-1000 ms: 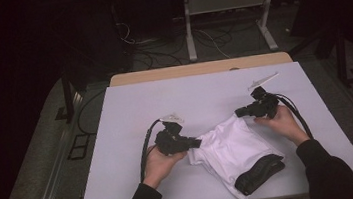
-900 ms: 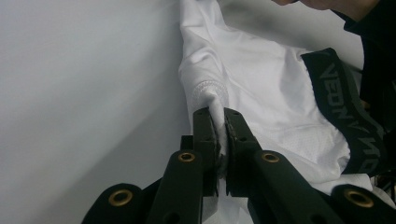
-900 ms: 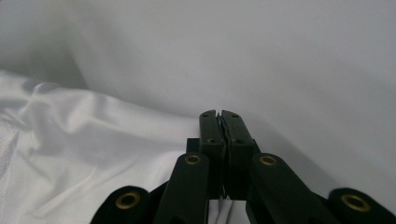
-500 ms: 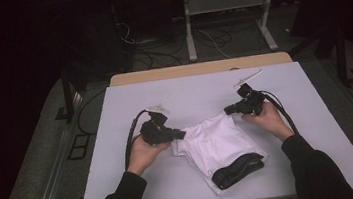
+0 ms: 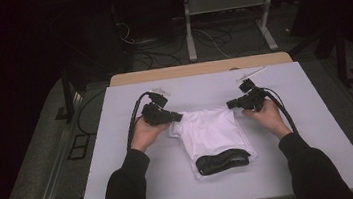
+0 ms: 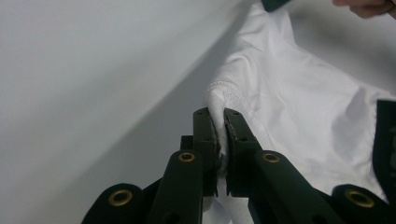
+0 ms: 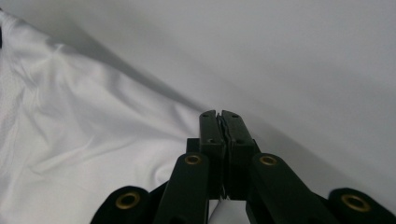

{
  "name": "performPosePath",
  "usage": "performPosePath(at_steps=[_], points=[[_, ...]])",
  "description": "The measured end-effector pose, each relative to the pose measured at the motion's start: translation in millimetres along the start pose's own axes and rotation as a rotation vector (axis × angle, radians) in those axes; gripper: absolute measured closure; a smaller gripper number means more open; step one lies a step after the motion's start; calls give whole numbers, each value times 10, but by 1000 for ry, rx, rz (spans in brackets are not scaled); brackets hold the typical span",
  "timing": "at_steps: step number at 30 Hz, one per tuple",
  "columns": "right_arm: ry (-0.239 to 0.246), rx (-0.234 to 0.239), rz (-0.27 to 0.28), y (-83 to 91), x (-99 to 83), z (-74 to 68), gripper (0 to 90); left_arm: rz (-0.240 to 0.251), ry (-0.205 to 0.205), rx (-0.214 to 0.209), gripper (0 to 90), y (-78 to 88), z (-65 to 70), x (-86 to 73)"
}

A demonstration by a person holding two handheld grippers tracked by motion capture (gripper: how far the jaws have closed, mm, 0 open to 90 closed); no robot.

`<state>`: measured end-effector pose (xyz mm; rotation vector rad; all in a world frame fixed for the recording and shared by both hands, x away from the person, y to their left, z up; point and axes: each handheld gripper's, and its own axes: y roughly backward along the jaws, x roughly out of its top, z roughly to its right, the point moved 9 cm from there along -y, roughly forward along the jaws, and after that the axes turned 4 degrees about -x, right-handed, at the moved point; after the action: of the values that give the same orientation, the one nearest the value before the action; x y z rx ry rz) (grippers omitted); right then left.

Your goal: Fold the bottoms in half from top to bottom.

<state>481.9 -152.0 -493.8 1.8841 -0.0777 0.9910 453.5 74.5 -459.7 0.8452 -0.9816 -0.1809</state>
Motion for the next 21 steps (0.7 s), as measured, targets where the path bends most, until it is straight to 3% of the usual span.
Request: performPosePath(at_steps=[15, 21], points=[[-92, -9, 92, -47, 227, 284, 869, 85, 68, 28, 838, -160, -403, 312], [-110, -36, 94, -126, 311, 353, 870, 108, 84, 42, 837, -179, -514, 375]])
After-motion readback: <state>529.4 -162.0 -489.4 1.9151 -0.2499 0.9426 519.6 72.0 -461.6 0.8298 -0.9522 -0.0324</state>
